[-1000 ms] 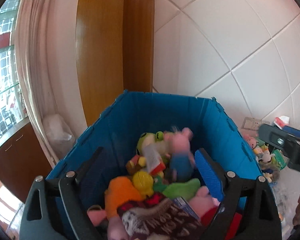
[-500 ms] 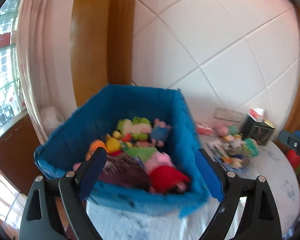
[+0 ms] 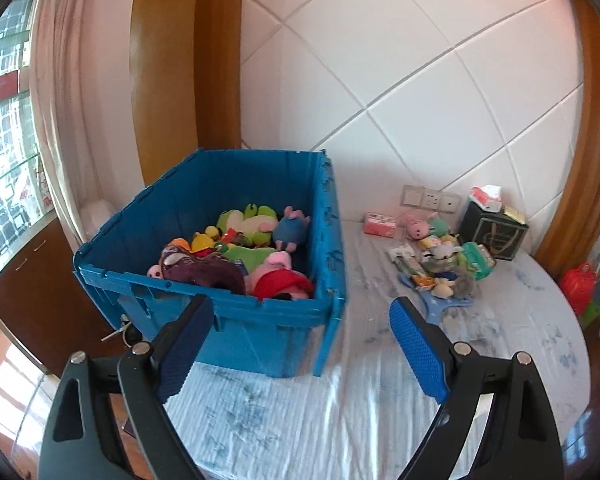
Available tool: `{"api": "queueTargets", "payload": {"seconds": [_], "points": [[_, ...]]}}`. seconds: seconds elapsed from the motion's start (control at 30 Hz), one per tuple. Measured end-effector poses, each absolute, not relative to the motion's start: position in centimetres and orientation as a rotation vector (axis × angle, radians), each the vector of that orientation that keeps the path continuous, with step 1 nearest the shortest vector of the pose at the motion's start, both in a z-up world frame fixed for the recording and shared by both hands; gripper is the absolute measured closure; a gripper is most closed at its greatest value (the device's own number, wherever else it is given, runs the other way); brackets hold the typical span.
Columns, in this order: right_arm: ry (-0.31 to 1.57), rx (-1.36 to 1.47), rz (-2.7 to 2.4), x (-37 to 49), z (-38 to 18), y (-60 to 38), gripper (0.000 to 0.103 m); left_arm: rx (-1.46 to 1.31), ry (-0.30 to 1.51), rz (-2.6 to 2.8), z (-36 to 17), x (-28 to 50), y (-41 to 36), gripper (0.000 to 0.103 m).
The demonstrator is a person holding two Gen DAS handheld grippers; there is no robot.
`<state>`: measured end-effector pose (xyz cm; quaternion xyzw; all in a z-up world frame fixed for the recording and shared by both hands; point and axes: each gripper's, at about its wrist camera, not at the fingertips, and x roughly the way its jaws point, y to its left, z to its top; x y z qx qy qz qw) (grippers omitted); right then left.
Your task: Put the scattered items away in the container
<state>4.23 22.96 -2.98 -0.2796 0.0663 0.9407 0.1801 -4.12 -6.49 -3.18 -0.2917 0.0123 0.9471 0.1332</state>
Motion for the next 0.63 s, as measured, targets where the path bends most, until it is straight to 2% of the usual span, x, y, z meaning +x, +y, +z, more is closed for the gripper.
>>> {"api": "queueTargets", "payload": {"seconds": [0.2,0.63], "points": [[0.162,-0.788,2.671,5.0,-2.3,21.3,0.001,-0.817,0.049,2.73,-2.1,-2.7,-6.2,0.013],[0.228,-0.747,2.688,4.5,-1.8,18.7,0.001,-0.755,0.093,2.755,-0.2,-2.7,-7.6,0.012]]}}
